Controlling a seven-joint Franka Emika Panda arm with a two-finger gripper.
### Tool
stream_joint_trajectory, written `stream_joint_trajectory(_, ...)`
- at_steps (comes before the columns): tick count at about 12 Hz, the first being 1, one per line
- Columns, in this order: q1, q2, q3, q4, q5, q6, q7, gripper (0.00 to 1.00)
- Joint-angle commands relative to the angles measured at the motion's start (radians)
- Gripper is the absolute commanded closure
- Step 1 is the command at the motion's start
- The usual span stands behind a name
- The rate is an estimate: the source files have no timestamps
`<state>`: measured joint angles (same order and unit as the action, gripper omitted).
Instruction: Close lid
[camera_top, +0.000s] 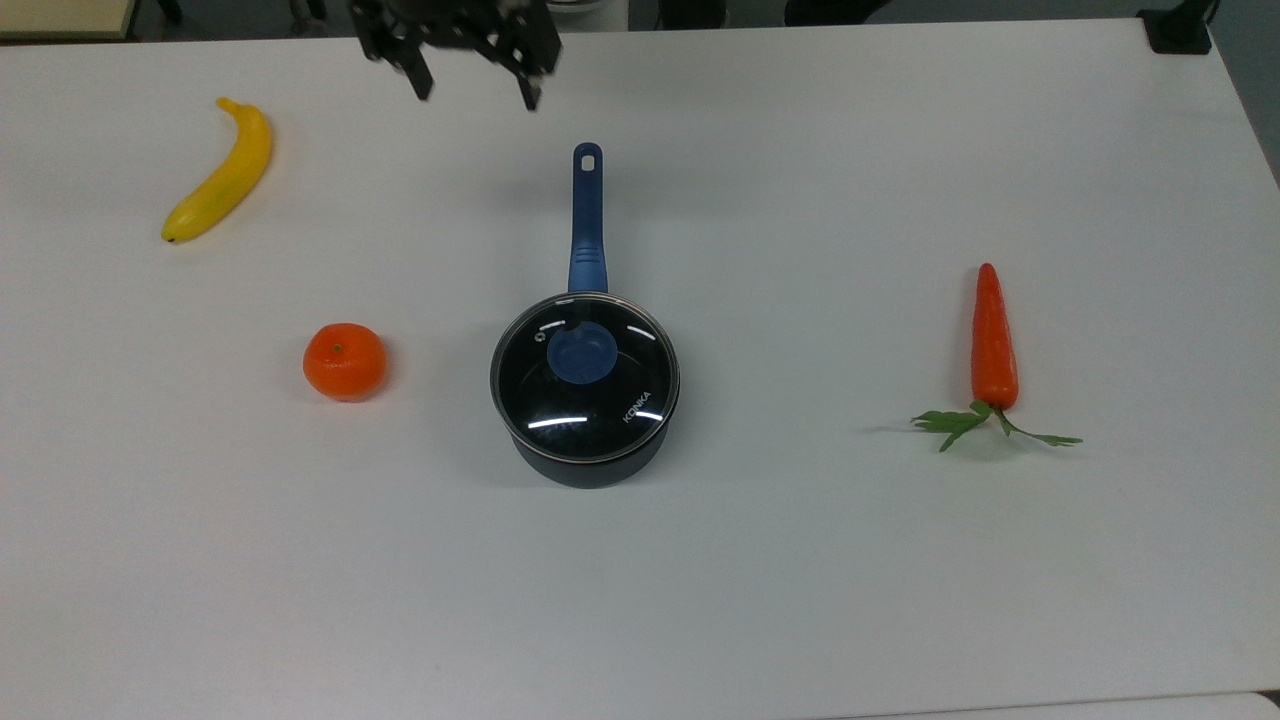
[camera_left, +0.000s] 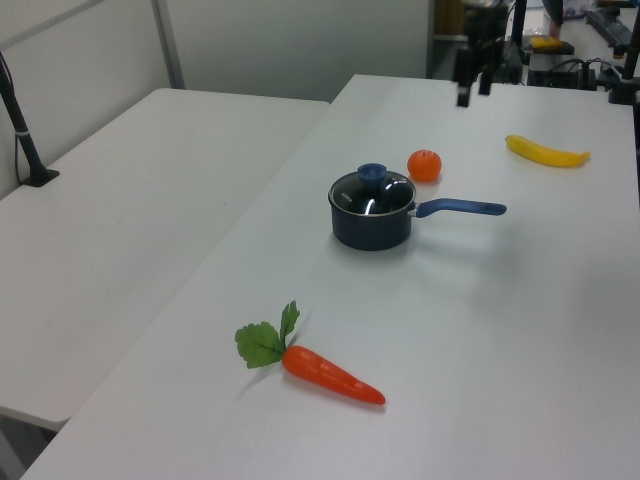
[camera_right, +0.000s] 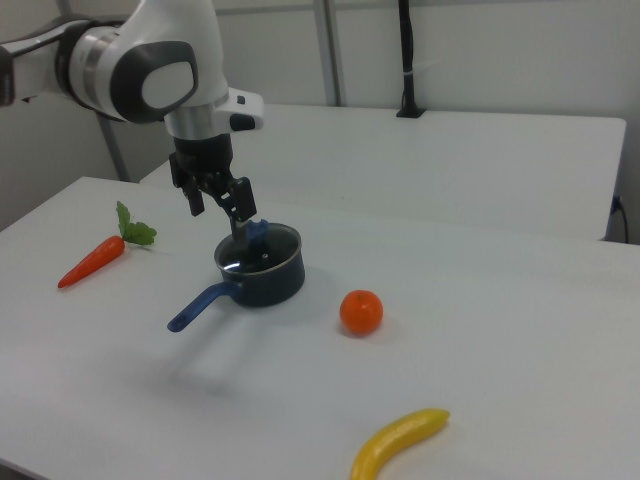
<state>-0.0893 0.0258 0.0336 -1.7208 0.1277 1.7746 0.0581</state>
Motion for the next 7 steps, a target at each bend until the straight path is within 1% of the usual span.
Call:
stream_joint_trajectory(1, -0.104, -0.119, 0.046, -0.114, -0.014, -0.010, -0.101, 0.00)
stream_joint_trajectory(3, -0.104, -0.109, 0.042, -0.083, -0.034, -0.029, -0.096, 0.00)
stream_joint_trajectory(5, -0.104, -0.104, 0.039, -0.077, -0.052, -0.029, -0.095, 0.00)
stream_joint_trajectory(7, -0.106, -0.102, 0.039, -0.069, -0.054, -0.038, -0.084, 0.00)
